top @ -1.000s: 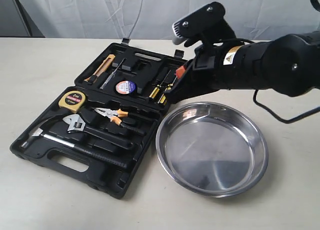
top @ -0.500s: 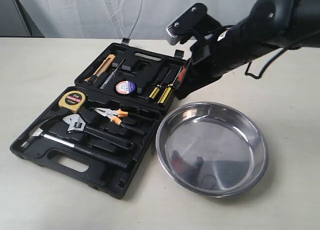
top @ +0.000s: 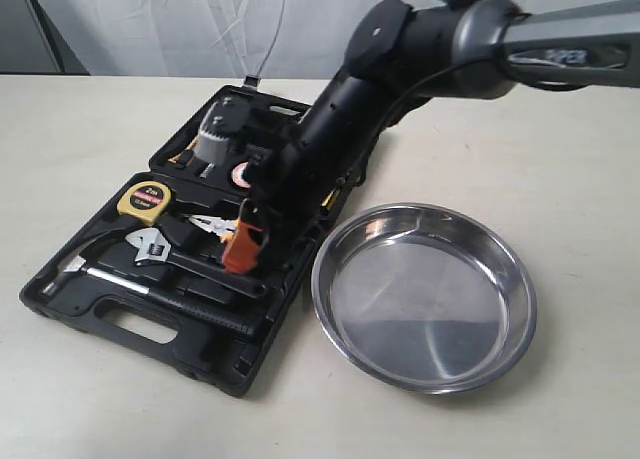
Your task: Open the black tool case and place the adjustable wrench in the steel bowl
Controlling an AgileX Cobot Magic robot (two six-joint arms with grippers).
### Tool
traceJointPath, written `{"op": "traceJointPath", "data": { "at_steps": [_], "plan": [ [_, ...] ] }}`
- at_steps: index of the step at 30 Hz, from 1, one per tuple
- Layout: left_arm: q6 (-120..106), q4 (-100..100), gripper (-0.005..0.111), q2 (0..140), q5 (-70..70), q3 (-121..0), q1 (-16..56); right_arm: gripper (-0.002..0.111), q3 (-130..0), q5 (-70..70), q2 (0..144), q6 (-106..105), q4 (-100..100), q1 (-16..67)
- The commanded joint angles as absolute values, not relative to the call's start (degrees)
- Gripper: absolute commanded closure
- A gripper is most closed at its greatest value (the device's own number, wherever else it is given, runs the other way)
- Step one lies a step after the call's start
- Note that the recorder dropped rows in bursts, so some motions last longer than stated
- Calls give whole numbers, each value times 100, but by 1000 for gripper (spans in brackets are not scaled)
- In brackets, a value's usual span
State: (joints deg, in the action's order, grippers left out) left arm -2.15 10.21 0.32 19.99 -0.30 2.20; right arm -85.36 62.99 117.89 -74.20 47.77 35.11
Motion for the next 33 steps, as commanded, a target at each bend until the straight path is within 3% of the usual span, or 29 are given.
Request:
{"op": "traceJointPath", "data": {
  "at_steps": [1, 6, 11, 17, 23, 28, 33],
  "plan": [
    [-192, 1016, 107, 0, 1924, 0, 245, 109, -9061, 6421, 12211, -7567, 4748, 3832],
    [-192, 1016, 107, 0, 1924, 0, 245, 109, -9518, 5083, 12590, -7766, 4915, 4180],
    [-192, 1016, 107, 0, 1924, 0, 245, 109, -9590, 1638, 12646, -8920, 6344, 4473],
    [-192, 1016, 107, 0, 1924, 0, 245, 109, -9590, -1100, 12646, -8947, 6810, 4473],
    [-192, 1016, 107, 0, 1924, 0, 245, 109, -9590, -1930, 12646, -9372, 7825, 4473],
    [-192, 1016, 107, 0, 1924, 0, 245, 109, -9590, -2737, 12646, -11510, 9986, 4473],
    [-192, 1016, 107, 0, 1924, 0, 245, 109, -9514, -3671, 12646, -12071, 9995, 4646]
  ]
}}
